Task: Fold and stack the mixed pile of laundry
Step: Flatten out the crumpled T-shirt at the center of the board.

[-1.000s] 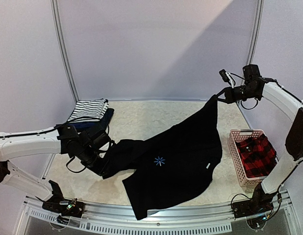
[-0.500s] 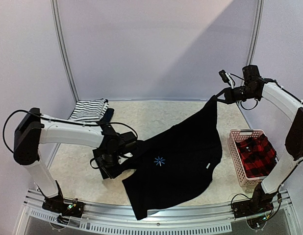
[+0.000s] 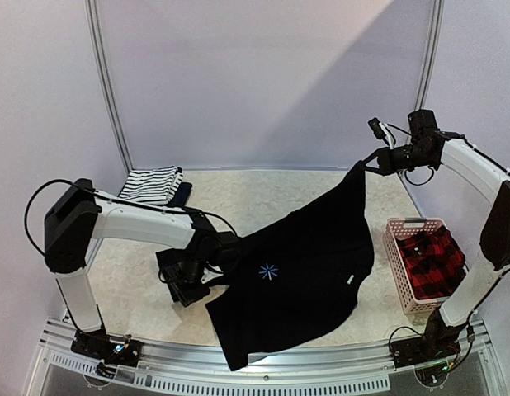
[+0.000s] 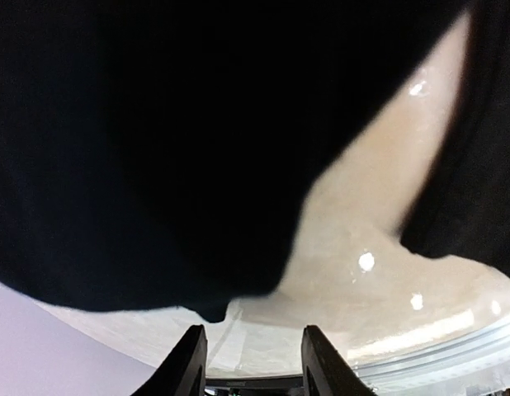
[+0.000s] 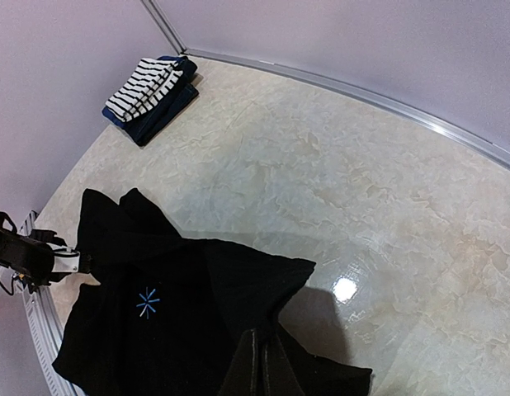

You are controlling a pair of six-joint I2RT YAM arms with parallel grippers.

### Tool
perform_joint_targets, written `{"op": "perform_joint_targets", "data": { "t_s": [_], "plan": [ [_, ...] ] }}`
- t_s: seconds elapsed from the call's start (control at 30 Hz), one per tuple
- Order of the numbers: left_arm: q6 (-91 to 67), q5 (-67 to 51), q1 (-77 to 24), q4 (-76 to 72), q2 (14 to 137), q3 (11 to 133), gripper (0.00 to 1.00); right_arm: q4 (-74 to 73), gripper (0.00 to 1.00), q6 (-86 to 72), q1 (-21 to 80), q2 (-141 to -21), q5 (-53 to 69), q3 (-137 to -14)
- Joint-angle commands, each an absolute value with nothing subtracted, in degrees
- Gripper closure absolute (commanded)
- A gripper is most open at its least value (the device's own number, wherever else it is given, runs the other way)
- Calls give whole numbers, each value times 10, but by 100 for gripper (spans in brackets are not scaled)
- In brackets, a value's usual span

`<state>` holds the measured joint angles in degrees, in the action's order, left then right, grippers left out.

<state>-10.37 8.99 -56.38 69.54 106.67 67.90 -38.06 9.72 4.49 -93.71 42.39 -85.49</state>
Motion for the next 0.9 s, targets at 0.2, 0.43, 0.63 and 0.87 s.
{"op": "perform_joint_targets", "data": {
  "t_s": [0.2, 0.43, 0.63, 0.87],
  "plan": [
    [-115, 131, -571, 712, 1146, 684, 54, -374, 100, 101, 45, -942, 434, -846],
    [-86, 129, -570, 672, 1174, 667, 68, -374, 100, 101, 45, -947, 436, -846],
    [-54, 109, -567, 659, 1183, 662, 77, -374, 100, 100, 44, -947, 437, -846],
    [-32, 128, -564, 668, 1154, 671, 100, -374, 100, 98, 44, -948, 439, -848]
  ]
}}
